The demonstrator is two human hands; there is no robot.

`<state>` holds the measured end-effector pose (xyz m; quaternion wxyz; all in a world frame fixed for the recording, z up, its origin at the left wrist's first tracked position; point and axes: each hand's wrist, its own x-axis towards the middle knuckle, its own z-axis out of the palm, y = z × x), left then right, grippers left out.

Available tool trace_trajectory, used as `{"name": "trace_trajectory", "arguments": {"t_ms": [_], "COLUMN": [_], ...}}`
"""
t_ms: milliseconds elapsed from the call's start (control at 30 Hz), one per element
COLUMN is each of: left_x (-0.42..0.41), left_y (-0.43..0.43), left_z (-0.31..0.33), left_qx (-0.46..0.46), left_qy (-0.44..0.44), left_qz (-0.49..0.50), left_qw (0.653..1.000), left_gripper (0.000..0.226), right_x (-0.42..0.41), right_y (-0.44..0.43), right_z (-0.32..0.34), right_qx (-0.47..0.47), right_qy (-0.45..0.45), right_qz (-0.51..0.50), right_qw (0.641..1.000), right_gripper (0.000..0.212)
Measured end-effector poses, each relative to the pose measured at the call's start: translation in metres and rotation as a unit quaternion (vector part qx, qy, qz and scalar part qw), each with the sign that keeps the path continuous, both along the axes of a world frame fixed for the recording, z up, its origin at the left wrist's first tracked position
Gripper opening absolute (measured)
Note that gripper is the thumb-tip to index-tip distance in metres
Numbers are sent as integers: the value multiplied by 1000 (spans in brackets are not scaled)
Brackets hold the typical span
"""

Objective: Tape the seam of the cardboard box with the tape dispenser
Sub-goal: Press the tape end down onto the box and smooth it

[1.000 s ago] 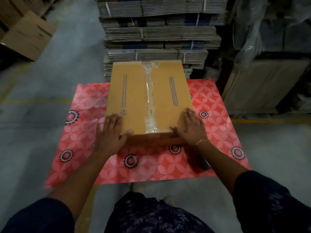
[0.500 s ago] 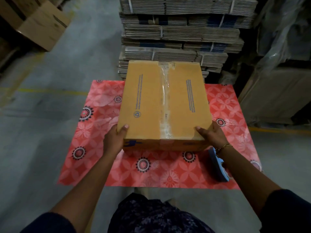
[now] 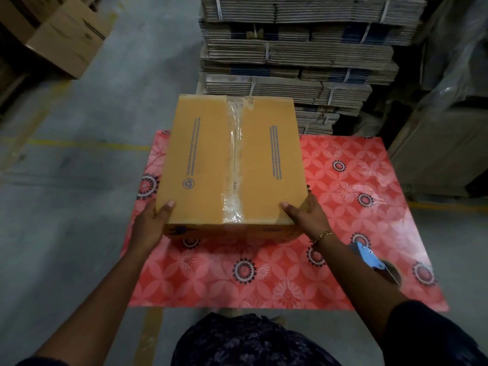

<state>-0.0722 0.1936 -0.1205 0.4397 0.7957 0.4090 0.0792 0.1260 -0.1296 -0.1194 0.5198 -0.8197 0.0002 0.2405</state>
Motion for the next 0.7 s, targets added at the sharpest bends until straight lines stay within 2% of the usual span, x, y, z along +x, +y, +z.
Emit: {"name": "trace_trajectory", "arguments": {"t_ms": [67,100,167,233,300,333,433,500,700], "left_x": [2,4,9,23,39,46,53,51,54], "left_y": [0,0,-3,-14,-39,-52,-73,-72,-73], "left_z": [0,0,1,2,9,12,1,-8,-11], "left_qx": [13,60,216,314,309,312,374,407,444], "left_qy": [13,14,-10,-55,-56,-40,19,46,90], "left_qz": [-7,-13,-52,-127,-215,-265,-395,-427,-441], "left_qw": [1000,998,975,939,925,912,839,806,775], "left_gripper": [44,48,57,57,58,61,75,80,78], "right_x": [-3,-4,-7,-13,-21,-25,-40,-44,-44], "right_y": [2,4,10,20,33,39,55,57,52], "right_z": [4,6,9,14,19,21,15,6,-16], "right_qx": [-19,-35,-141,-238,-244,-240,-251,-275,-287], "right_qy": [-13,-36,-144,-269,-344,-369,-418,-434,-470], "right_qz": [7,22,70,114,174,224,387,432,400], "right_qw": [1000,999,977,926,890,870,782,741,733], "right_gripper": [83,82,85,84,80,78,71,68,60]}}
